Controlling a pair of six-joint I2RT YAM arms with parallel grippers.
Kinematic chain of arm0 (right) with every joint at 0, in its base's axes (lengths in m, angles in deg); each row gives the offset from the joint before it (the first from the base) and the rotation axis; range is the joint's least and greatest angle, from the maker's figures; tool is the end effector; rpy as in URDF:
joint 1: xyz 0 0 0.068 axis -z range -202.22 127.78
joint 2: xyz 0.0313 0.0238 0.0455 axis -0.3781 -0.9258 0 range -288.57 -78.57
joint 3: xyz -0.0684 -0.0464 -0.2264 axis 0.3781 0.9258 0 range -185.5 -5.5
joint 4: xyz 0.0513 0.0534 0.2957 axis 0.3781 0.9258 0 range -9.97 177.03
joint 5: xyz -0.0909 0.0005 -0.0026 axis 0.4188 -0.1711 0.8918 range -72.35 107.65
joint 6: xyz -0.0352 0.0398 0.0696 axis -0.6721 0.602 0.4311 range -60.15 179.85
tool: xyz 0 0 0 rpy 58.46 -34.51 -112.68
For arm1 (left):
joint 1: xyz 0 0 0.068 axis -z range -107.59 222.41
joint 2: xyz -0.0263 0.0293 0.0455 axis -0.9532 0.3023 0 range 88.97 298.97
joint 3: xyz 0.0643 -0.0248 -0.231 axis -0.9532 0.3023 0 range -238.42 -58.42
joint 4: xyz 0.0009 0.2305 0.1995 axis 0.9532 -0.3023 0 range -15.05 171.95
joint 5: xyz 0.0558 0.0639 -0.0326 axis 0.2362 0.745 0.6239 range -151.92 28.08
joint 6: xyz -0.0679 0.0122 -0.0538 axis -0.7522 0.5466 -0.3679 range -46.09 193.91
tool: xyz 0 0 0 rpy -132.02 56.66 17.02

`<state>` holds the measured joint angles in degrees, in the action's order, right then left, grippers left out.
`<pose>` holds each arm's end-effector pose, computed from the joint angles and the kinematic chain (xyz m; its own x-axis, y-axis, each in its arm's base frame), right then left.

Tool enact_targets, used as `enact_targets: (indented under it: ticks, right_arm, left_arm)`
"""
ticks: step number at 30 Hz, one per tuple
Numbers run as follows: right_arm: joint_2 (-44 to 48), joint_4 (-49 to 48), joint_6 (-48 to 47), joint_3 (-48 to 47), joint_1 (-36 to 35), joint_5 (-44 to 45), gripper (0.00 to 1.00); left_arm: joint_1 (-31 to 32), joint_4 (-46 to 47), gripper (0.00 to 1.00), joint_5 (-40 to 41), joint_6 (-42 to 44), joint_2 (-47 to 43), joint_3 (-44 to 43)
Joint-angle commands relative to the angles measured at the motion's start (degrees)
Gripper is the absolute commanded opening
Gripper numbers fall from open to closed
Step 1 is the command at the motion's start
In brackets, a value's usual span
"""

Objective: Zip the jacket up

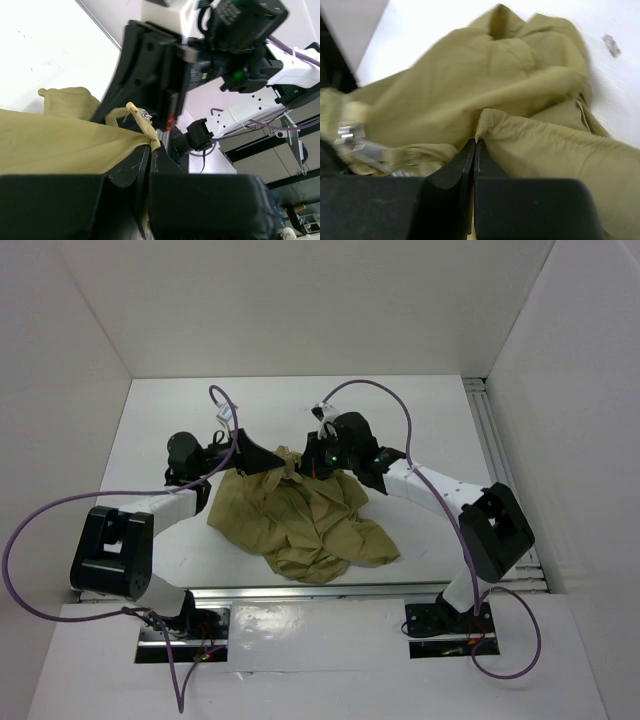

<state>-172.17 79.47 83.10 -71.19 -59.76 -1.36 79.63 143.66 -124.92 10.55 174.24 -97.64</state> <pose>0.3418 0.2946 0.1931 -0.6526 -0.0309 -0.7571 -0.5964 0.6373 0.4881 0.3397 -0.1126 0.2054 -0.6917 -0.3213 -0.6468 0.6467 0.1231 -0.7528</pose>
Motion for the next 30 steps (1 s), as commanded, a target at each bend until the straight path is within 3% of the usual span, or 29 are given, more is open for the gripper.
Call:
enact_targets:
  ticks: [1, 9, 18, 25, 30]
  right_arm:
    - [5.8, -5.9, -1.8, -1.3, -1.6, -3.1, 0.00]
    - [11.5, -5.4, -2.8, 0.7, -2.9, 1.3, 0.00]
    - [11.1, 0.2, -5.4, -2.3, -6.2, -4.6, 0.00]
    - [14.0, 3.1, -6.2, -0.1, -6.8, 5.5, 0.00]
    - [16.6, 4.2, -6.2, 2.7, -6.8, 14.3, 0.00]
  left_arm:
    - [-0.2, 2.8, 0.00, -1.7, 2.0, -0.7, -1.7]
    - [-0.2, -2.1, 0.00, -1.7, 5.0, -1.3, -2.3]
    - [0.3, -1.8, 0.00, -0.5, 5.0, -0.6, -2.3]
    - [0.3, -0.2, 0.00, -0.5, 4.5, -0.6, -3.4]
    - [0.3, 10.4, 0.00, -1.8, -2.4, 2.1, -3.4]
